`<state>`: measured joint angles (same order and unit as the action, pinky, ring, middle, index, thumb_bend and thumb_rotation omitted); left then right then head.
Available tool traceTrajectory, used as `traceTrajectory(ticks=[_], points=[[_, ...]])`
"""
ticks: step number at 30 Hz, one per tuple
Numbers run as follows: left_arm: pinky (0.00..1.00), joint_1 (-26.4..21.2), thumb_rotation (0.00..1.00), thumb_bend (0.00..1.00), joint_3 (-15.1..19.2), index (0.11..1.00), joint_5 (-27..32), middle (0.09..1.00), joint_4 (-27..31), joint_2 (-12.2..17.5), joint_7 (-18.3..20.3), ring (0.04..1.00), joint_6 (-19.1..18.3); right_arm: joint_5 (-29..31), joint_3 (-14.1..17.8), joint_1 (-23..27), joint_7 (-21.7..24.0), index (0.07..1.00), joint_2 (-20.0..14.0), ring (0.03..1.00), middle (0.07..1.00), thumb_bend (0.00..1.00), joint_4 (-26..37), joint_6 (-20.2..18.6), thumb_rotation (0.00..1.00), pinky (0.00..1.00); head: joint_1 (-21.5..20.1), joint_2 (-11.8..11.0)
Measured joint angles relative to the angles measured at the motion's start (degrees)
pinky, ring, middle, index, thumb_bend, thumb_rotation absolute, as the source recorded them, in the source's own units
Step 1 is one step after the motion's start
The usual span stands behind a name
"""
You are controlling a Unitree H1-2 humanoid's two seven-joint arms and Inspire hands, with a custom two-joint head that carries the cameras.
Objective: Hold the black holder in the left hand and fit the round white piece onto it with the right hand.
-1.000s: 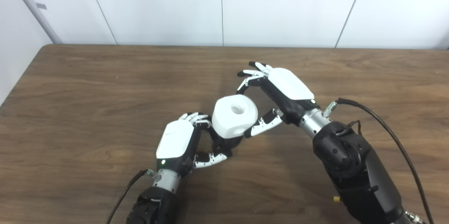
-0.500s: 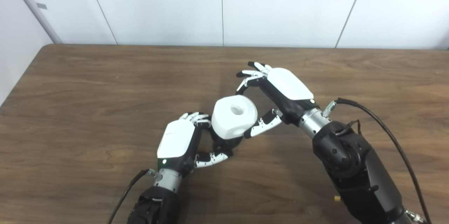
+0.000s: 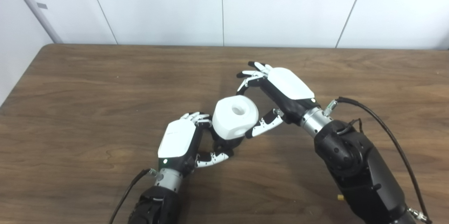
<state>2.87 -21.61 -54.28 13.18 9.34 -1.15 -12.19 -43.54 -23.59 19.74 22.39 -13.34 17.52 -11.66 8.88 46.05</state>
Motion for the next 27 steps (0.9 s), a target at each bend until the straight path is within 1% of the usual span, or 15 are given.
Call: traceTrajectory(ticks=[27], points=[[0.90,-0.30,0.05,0.52,-0.40,0.487,0.00,0.783,-0.26,-0.02,-0.25,0.851,-0.40,-0.36,-0.36,0.02,0.07,0.492,-0.20,0.978,0.860,0.52,-0.01,0.69,0.15,1.00,0.09,0.00]])
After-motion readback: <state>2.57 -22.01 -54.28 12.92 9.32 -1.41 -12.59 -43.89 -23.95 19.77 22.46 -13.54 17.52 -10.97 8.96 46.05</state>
